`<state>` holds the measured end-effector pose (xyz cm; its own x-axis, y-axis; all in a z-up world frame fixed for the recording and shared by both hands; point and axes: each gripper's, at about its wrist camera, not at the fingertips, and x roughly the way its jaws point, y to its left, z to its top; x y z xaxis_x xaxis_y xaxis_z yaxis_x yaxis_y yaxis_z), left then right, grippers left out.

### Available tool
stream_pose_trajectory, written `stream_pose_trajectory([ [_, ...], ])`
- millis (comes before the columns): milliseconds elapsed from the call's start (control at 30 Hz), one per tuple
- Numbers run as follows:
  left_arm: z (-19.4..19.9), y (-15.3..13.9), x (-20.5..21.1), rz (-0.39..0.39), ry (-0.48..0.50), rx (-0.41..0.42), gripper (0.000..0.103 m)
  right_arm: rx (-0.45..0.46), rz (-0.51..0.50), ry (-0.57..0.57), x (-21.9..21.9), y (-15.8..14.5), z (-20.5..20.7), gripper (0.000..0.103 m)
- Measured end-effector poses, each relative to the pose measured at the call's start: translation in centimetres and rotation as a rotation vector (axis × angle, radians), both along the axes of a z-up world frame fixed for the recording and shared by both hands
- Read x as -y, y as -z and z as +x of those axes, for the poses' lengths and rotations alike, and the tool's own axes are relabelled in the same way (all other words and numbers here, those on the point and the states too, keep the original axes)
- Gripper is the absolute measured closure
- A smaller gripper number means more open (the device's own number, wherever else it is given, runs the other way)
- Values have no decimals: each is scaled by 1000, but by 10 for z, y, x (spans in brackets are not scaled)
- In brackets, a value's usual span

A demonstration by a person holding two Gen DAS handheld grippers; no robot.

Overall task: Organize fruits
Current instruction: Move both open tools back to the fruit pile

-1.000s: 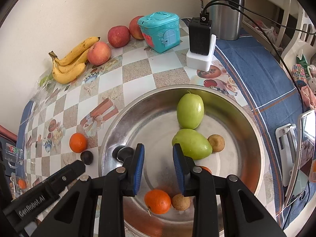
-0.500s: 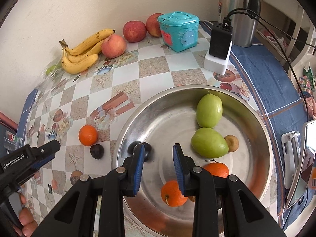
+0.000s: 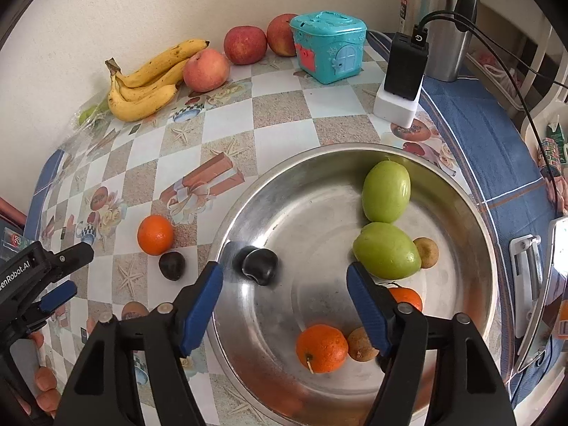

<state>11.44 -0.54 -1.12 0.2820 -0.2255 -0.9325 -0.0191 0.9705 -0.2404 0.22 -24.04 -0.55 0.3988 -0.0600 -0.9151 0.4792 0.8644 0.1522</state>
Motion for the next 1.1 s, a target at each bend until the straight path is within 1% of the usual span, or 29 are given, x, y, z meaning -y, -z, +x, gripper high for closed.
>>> stream_pose_trajectory([
  [67,0,1,-2,15,-8,0,0,-6,1,0,0,1,0,29],
  [300,1,3,-1,45,0,8,0,-18,-11,3,-1,4,0,27],
  [333,1,3,-1,51,0,10,0,-18,-12,4,-1,4,0,21],
  [400,1,3,-1,59,2,13,0,-16,-16,5,0,4,0,14],
  [533,1,1,0,65,8,23,0,-12,-29,-1,-1,3,0,13],
  [800,2,1,2,67,21,27,0,-39,-62,9,0,4,1,13],
  [933,2,-2,1,97,24,43,0,-28,-59,-1,-3,3,2,13],
  [1100,5,-7,-5,140,26,77,0,-40,-57,-29,-15,6,10,13],
])
